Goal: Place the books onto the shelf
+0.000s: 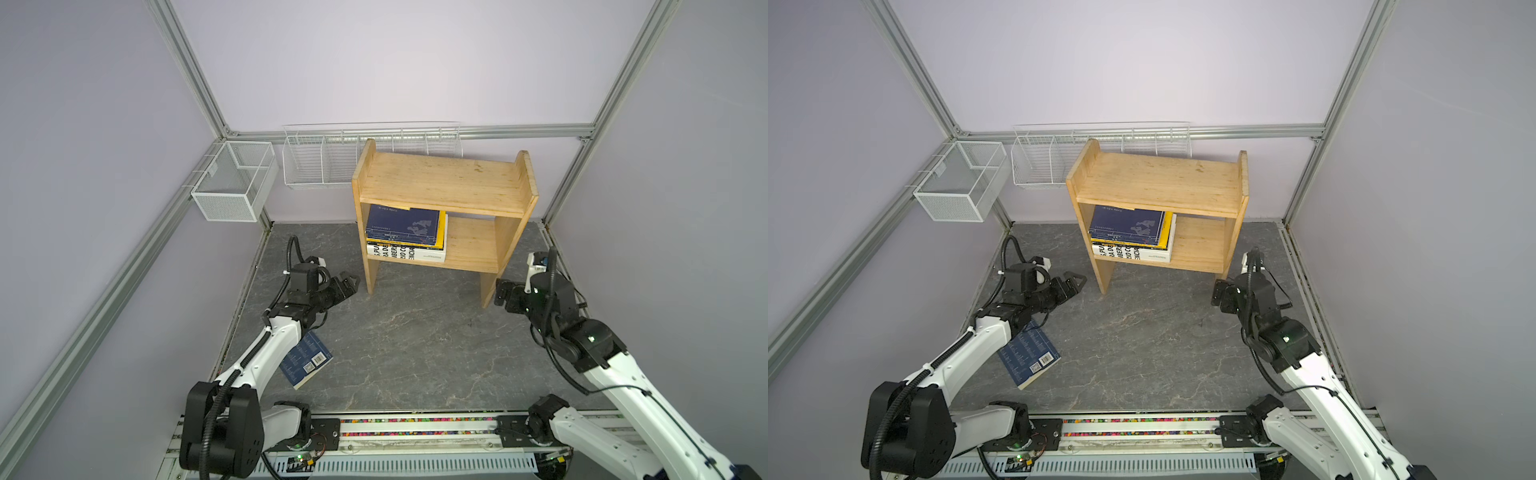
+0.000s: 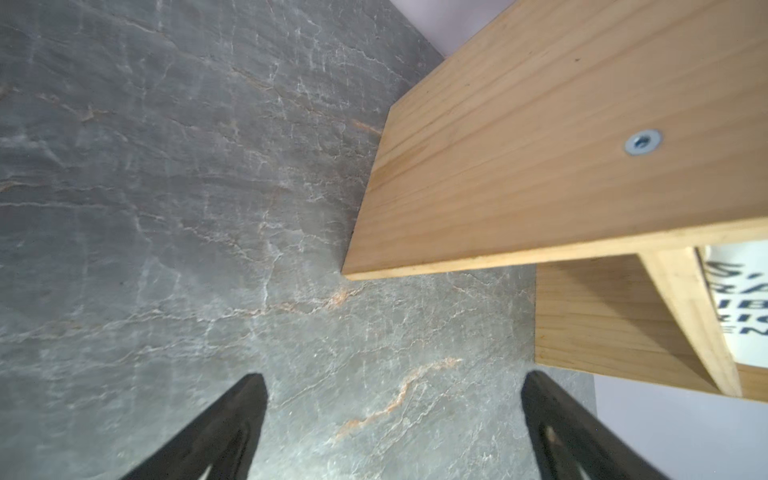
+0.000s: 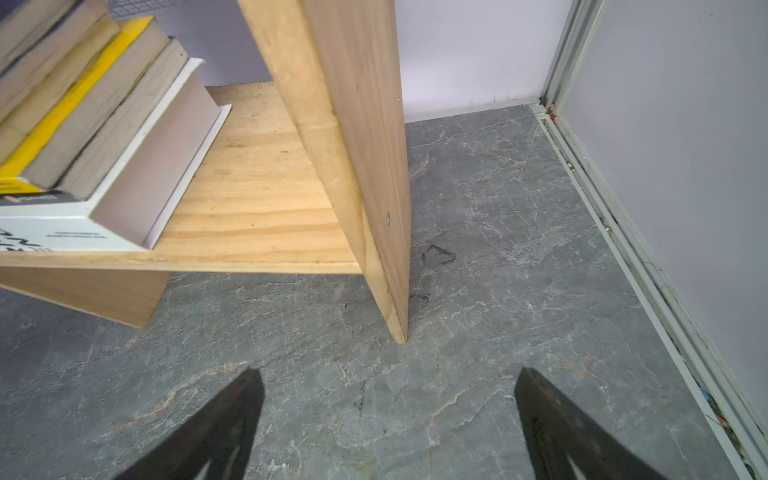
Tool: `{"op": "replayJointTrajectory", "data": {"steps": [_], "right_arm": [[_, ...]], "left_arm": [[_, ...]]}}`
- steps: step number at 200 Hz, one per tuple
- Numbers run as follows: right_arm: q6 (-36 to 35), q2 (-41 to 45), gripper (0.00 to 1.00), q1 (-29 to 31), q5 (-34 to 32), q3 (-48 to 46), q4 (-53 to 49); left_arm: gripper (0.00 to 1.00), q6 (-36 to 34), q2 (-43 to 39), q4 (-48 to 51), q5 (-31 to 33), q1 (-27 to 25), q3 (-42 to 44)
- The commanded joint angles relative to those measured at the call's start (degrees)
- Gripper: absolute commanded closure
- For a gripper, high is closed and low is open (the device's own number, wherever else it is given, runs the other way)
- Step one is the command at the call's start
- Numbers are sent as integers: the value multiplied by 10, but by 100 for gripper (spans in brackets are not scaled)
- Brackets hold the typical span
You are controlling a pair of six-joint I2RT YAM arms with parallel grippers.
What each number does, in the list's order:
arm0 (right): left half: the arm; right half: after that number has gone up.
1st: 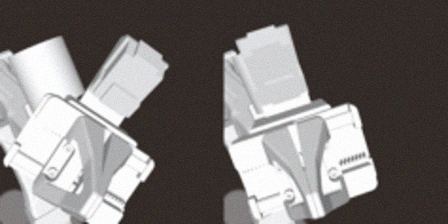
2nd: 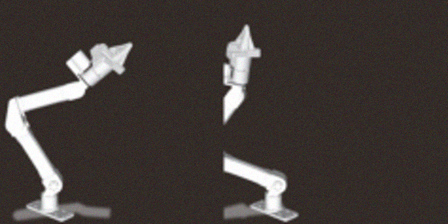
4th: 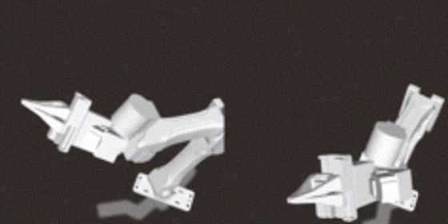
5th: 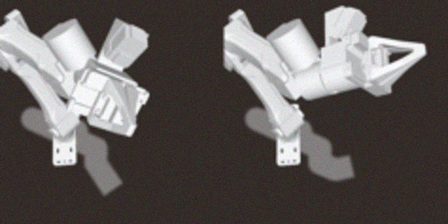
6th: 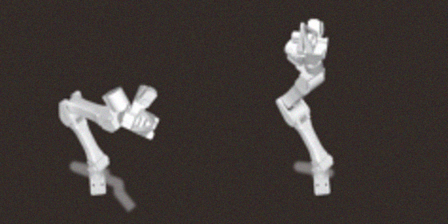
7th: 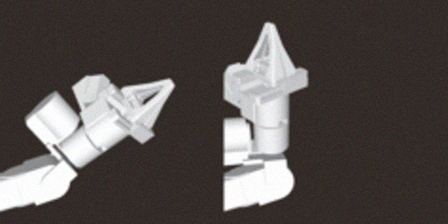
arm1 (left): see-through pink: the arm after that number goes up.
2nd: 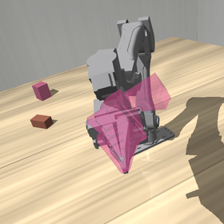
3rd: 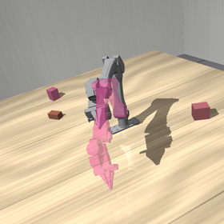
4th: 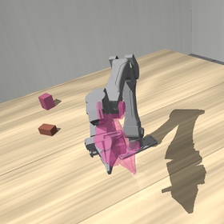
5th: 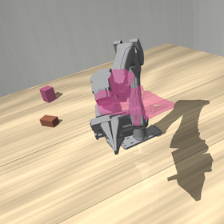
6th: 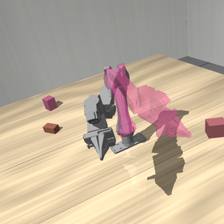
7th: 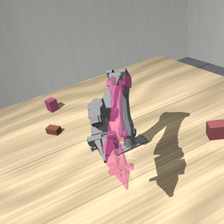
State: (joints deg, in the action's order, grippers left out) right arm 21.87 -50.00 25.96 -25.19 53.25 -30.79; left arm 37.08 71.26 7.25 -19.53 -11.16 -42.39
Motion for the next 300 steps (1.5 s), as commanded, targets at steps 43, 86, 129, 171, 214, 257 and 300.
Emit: {"op": "replayJointTrajectory", "data": {"steps": [43,86,129,171,214,257,300], "right_arm": [[-12,-111,32,-118,182,26,169],[-24,-179,48,-119,232,51,215],[-20,-247,58,-119,276,83,266],[-14,-298,60,-118,305,117,301],[2,-335,60,-112,326,135,331],[20,-362,60,-108,335,146,361],[28,-366,59,-100,335,148,369]], "left_arm": [[9,24,89,-110,-20,-17,-53],[13,46,148,-143,-17,-31,-84],[16,61,168,-159,-6,-31,-92],[17,64,154,-153,17,-31,-80],[14,54,136,-140,32,-25,-75],[13,65,104,-146,30,0,-52],[9,37,25,-101,28,42,-27]]}}
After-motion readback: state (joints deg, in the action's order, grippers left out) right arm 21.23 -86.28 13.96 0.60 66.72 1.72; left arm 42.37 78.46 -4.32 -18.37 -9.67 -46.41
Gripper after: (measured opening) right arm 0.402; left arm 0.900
